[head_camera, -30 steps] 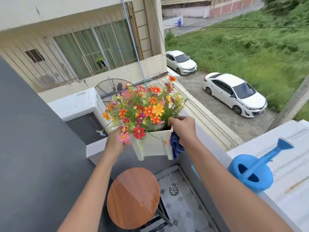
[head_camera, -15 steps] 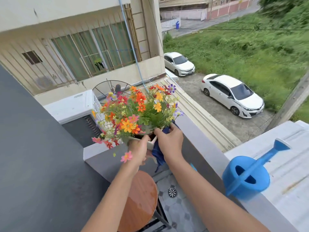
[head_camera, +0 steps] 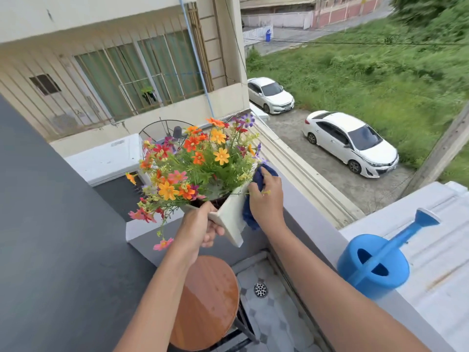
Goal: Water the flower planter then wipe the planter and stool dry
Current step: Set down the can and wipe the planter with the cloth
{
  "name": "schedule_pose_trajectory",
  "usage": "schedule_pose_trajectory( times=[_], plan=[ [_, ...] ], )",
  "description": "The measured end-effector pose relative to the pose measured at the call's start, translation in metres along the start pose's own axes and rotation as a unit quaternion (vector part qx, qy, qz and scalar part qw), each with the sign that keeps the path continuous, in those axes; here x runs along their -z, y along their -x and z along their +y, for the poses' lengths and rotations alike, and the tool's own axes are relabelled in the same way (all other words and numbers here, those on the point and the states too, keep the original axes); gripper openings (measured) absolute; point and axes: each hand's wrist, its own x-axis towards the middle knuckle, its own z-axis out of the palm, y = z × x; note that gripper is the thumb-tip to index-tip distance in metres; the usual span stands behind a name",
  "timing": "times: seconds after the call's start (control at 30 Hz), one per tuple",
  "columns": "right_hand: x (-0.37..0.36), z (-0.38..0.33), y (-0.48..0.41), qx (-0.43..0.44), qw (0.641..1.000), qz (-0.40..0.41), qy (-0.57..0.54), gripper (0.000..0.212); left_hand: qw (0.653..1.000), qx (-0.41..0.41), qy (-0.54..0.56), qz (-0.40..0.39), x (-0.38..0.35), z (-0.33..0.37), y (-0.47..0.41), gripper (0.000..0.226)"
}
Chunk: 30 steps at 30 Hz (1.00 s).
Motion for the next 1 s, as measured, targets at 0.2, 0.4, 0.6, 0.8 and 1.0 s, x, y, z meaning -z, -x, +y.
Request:
schedule_pose_trajectory(
  times=[0.2,0.4,0.6,0.8,1.0],
  plan=[
    [-0.008,-0.013,0.013,0.031,0.999,0.023,-0.034,0.018,1.0,-0.008,0.005,0.024,-0.001,0.004,-0.004,0.036],
    [-0.026,0.006,0.079,0.131,0.99,-0.034,-0.042,0.049,0.998,0.004,0.066,0.024,0.007,0.01,-0.011,0.031],
    [-0.025,0.019,0.086,0.03,0.996,-0.008,-0.082,0.044,0.997,-0.012,0.068,0.019,0.007,0.007,-0.004,0.027],
    [-0.028,-0.024,0.077,0.035,0.978,-0.01,-0.204,0.038,0.998,0.0,0.028,0.058,0.003,0.011,0.003,0.035],
    [-0.013,-0.015,0.044,0.045,0.986,0.025,-0.16,0.041,1.0,0.0,0.03,0.006,0.016,0.006,0.008,0.03]
  ],
)
